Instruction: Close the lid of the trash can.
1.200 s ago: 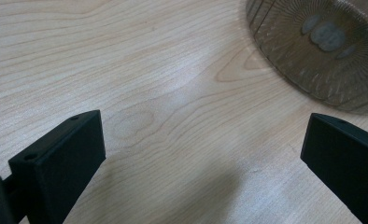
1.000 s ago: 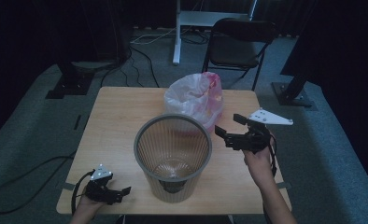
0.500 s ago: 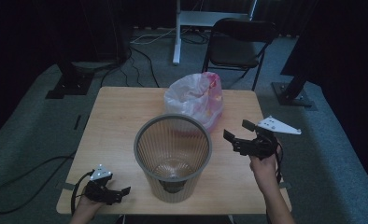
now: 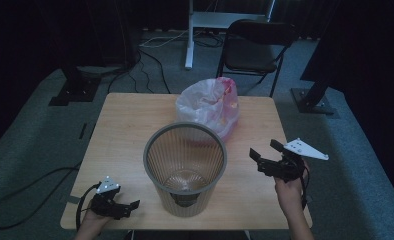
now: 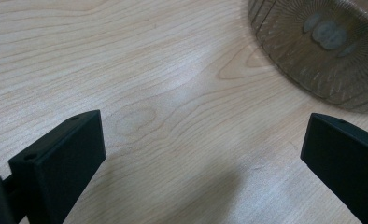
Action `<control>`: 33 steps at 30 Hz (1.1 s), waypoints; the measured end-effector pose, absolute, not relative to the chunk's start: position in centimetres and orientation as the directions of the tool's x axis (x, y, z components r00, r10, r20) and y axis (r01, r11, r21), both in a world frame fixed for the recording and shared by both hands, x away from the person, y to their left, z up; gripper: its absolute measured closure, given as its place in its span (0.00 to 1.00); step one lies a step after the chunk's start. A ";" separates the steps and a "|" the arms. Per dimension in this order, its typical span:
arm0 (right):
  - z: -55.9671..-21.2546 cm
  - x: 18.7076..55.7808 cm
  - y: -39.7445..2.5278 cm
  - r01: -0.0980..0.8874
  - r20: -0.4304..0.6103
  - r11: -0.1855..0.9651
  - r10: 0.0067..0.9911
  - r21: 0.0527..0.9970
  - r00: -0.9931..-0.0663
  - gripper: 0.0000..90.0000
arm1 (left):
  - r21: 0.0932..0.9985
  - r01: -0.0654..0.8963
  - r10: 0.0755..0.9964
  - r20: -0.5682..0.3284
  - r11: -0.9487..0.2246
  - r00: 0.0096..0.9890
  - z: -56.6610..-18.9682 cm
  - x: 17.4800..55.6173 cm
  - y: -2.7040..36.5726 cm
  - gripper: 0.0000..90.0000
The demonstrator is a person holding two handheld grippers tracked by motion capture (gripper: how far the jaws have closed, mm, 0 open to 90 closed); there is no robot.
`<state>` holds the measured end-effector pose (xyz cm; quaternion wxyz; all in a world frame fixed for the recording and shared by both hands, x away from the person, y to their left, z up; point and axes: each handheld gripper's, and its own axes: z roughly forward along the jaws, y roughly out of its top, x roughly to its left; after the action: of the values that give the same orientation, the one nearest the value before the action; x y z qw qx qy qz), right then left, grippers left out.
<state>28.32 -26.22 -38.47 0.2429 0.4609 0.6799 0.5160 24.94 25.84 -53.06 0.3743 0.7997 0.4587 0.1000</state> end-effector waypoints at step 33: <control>-48.9 26.2 -31.6 0.532 0.145 0.028 0.949 0.847 -0.280 0.14 | 0.688 0.660 0.814 -0.175 -0.302 0.554 -53.1 24.9 25.8 0.00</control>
<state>26.24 -31.62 -48.94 0.2425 0.5487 0.6746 0.4302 24.86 25.83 -53.06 0.3703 0.8000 0.4605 0.1038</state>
